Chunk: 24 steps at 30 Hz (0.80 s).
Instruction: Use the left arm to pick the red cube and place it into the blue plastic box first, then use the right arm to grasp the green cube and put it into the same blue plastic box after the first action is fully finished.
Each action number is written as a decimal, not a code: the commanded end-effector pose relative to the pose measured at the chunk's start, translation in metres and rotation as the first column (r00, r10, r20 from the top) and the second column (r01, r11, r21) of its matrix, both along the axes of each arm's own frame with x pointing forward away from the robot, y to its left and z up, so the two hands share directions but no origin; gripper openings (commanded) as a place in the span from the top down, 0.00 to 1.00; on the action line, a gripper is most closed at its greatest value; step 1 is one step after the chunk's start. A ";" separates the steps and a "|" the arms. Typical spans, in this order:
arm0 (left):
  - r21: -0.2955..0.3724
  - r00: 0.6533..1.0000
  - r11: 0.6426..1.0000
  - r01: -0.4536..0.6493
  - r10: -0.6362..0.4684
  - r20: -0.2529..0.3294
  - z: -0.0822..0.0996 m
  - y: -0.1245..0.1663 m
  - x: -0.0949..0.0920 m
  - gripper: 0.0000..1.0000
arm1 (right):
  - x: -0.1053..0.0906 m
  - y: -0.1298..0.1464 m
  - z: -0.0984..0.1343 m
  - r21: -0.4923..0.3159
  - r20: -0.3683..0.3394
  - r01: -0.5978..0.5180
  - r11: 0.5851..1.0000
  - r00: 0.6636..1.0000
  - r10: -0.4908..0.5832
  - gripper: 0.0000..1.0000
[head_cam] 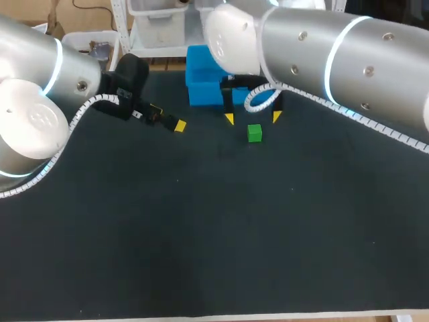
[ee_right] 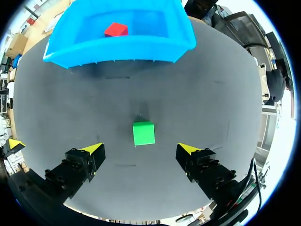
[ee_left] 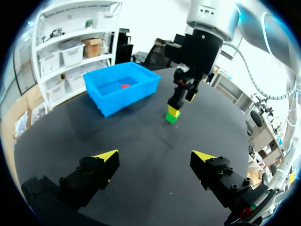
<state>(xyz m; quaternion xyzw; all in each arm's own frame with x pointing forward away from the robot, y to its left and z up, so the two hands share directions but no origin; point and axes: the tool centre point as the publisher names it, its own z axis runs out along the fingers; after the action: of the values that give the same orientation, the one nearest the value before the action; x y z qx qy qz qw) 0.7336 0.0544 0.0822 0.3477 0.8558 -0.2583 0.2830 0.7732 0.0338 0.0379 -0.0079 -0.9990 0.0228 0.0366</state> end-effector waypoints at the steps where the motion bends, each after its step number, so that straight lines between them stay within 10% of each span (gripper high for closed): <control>1: -0.007 1.000 1.000 0.003 -0.003 0.004 -0.001 0.001 0.000 0.00 | -0.008 -0.006 -0.010 0.009 0.150 -0.003 1.000 0.989 0.002 0.00; 24: -0.007 1.000 1.000 0.003 -0.003 0.004 -0.001 0.001 0.000 0.00 | 0.002 -0.011 -0.039 0.016 0.220 -0.011 1.000 0.976 0.007 0.00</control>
<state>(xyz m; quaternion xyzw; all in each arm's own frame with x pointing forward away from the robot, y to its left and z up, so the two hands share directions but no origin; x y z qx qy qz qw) 0.7336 0.0544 0.0822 0.3477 0.8558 -0.2583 0.2830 0.7794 0.0249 0.0015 -0.0045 -0.9998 0.0144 -0.0151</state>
